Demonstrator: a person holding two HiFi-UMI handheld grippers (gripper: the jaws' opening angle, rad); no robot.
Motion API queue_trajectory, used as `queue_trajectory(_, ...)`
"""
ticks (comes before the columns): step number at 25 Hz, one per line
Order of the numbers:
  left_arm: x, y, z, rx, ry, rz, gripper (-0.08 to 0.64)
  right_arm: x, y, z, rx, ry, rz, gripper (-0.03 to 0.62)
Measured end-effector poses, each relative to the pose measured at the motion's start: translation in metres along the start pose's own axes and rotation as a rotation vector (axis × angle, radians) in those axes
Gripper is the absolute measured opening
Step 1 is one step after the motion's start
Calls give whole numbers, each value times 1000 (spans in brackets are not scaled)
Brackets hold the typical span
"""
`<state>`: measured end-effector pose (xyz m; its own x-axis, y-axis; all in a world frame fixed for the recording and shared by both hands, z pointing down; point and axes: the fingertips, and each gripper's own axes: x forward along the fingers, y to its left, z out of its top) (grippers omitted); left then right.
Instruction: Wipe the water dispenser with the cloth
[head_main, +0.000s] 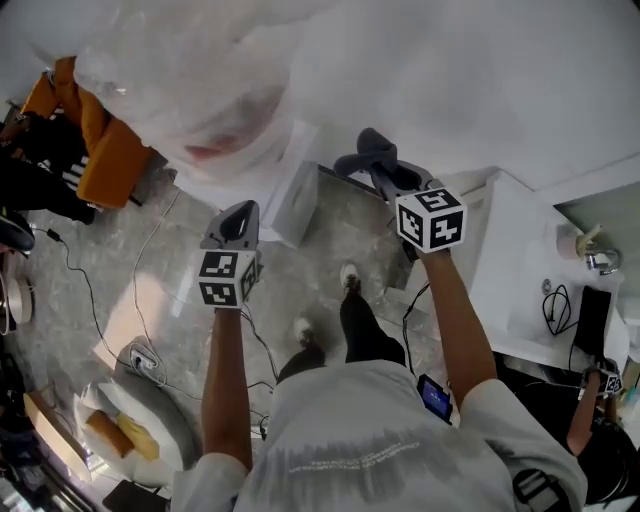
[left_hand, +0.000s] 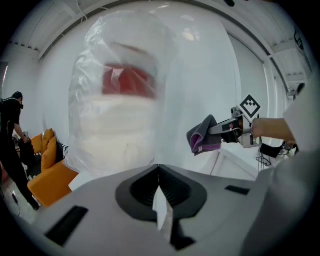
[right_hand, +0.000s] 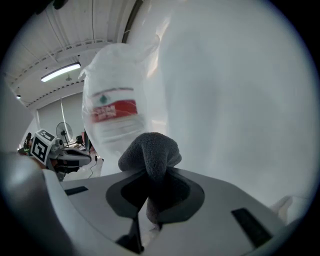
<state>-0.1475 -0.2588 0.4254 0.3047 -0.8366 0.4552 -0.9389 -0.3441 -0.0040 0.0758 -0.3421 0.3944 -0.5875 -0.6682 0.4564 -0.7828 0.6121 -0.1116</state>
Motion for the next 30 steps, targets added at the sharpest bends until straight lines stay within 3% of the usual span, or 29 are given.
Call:
queue_trajectory(12, 25, 31, -47, -79, 140, 146, 16, 160, -21, -57, 35, 182, 171, 57)
queue_trajectory(17, 24, 40, -48, -99, 144, 189, 17, 207, -22, -71, 82, 232, 177, 57)
queue_trajectory(23, 33, 38, -47, -95, 145, 177, 16, 239, -9, -78, 46, 237, 176, 57)
queue_trajectory(30, 40, 35, -50, -90, 141, 139, 15, 232, 17, -97, 34, 240, 201, 57)
